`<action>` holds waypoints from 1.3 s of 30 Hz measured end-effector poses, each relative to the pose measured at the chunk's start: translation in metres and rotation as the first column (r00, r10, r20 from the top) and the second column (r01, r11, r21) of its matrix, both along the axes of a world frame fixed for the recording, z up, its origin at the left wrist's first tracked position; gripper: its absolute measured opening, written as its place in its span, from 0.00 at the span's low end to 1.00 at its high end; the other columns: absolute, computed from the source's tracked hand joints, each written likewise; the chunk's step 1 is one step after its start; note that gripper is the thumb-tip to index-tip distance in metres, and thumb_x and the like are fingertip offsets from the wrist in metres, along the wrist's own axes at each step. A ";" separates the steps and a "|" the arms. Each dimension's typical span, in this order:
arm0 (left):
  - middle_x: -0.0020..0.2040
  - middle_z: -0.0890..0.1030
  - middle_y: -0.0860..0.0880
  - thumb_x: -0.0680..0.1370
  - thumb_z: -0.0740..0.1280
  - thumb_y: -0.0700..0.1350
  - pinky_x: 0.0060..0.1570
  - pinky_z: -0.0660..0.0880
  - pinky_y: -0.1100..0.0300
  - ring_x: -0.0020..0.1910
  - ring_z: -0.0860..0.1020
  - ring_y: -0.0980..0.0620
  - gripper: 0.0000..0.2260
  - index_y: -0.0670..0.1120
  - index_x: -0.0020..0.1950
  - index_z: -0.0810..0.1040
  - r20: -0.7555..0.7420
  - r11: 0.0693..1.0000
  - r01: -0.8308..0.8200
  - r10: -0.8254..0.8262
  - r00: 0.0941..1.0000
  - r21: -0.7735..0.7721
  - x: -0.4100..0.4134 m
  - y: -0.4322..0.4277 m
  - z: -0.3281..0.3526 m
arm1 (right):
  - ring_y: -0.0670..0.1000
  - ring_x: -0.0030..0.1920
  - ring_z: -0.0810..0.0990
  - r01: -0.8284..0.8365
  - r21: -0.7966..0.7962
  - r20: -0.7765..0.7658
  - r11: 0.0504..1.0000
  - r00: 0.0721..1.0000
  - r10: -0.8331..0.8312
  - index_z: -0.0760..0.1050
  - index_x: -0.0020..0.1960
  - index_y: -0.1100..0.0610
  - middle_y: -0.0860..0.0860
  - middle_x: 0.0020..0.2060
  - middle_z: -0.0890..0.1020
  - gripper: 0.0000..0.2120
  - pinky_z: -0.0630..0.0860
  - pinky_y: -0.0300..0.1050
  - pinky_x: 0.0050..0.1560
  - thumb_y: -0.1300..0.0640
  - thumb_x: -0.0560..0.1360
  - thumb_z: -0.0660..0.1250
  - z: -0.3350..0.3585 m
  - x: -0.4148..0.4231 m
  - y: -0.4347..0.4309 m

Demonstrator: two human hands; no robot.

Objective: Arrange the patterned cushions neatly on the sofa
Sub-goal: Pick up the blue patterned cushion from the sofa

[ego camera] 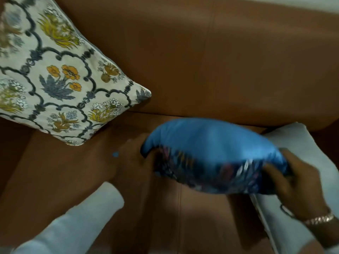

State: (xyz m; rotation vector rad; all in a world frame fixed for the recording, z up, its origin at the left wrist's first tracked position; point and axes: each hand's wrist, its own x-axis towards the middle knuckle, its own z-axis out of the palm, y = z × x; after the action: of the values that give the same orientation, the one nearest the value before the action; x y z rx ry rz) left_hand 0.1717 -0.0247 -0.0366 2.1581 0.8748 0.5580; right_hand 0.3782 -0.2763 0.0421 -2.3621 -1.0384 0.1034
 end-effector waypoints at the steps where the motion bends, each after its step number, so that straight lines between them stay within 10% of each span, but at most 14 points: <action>1: 0.40 0.79 0.57 0.69 0.66 0.54 0.40 0.72 0.64 0.40 0.81 0.54 0.16 0.46 0.52 0.81 0.039 0.997 -0.043 0.046 0.998 -0.067 0.012 0.010 0.008 | 0.56 0.32 0.78 -0.004 0.024 0.033 1.000 0.999 0.004 0.77 0.47 0.58 0.55 0.31 0.80 0.20 0.71 0.43 0.35 0.41 0.71 0.61 0.008 0.015 0.017; 4: 0.36 0.77 0.64 0.70 0.70 0.54 0.35 0.72 0.73 0.34 0.78 0.68 0.10 0.51 0.48 0.80 0.204 0.995 -0.090 0.099 0.974 -0.052 0.039 0.050 0.033 | 0.60 0.35 0.80 -0.038 0.137 0.146 0.990 0.989 0.018 0.77 0.49 0.62 0.63 0.36 0.82 0.23 0.76 0.51 0.38 0.41 0.74 0.62 0.014 0.055 0.062; 11: 0.27 0.70 0.41 0.73 0.70 0.57 0.30 0.69 0.46 0.27 0.69 0.43 0.23 0.36 0.33 0.74 0.119 0.995 -0.021 0.010 0.993 0.095 0.107 0.141 0.045 | 0.67 0.43 0.81 -0.026 0.073 0.238 0.997 0.971 0.008 0.78 0.50 0.67 0.71 0.42 0.82 0.26 0.76 0.60 0.43 0.44 0.77 0.56 -0.012 0.142 0.149; 19: 0.23 0.67 0.45 0.74 0.68 0.57 0.28 0.61 0.55 0.22 0.65 0.46 0.25 0.45 0.25 0.65 0.004 0.988 0.010 -0.011 1.000 0.155 0.149 0.161 0.041 | 0.68 0.38 0.78 0.010 -0.065 0.198 0.998 0.980 0.003 0.80 0.46 0.68 0.72 0.38 0.80 0.22 0.64 0.49 0.35 0.51 0.80 0.59 -0.029 0.179 0.164; 25: 0.44 0.84 0.37 0.80 0.63 0.45 0.42 0.77 0.47 0.44 0.81 0.37 0.11 0.39 0.51 0.81 0.156 0.914 -0.216 0.171 0.973 0.343 0.135 0.121 0.012 | 0.65 0.43 0.81 0.019 0.135 0.171 0.991 0.984 -0.042 0.81 0.46 0.63 0.65 0.42 0.84 0.19 0.68 0.47 0.38 0.49 0.78 0.59 -0.060 0.176 0.153; 29: 0.71 0.72 0.36 0.81 0.56 0.37 0.72 0.64 0.42 0.72 0.69 0.37 0.18 0.36 0.70 0.70 0.174 0.848 -0.351 0.306 0.936 0.398 0.132 0.045 -0.017 | 0.53 0.58 0.79 -0.109 0.256 0.041 0.960 0.994 0.102 0.75 0.63 0.56 0.54 0.59 0.81 0.15 0.73 0.44 0.59 0.55 0.78 0.62 -0.070 0.164 0.113; 34: 0.81 0.48 0.39 0.80 0.59 0.38 0.77 0.46 0.39 0.80 0.44 0.41 0.30 0.40 0.79 0.50 0.046 0.926 -0.253 0.251 0.967 0.281 0.143 -0.083 -0.050 | 0.57 0.74 0.64 -0.295 -0.025 -0.034 0.955 0.955 0.294 0.67 0.71 0.58 0.58 0.73 0.67 0.28 0.66 0.61 0.70 0.57 0.73 0.69 -0.097 0.156 0.003; 39: 0.81 0.50 0.43 0.77 0.58 0.37 0.78 0.49 0.41 0.80 0.46 0.44 0.30 0.42 0.79 0.53 -0.082 0.970 0.111 -0.095 0.992 0.217 0.181 -0.191 -0.079 | 0.55 0.75 0.62 -0.268 -0.258 -0.036 0.928 0.963 0.268 0.69 0.70 0.54 0.54 0.73 0.67 0.25 0.63 0.63 0.70 0.48 0.75 0.65 -0.124 0.159 -0.109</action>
State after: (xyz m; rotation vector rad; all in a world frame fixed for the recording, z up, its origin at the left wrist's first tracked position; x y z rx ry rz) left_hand 0.3525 -0.2153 -0.1158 2.4239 0.7620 0.5510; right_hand 0.5375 -0.3856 -0.0817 -2.4320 -1.4205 0.3622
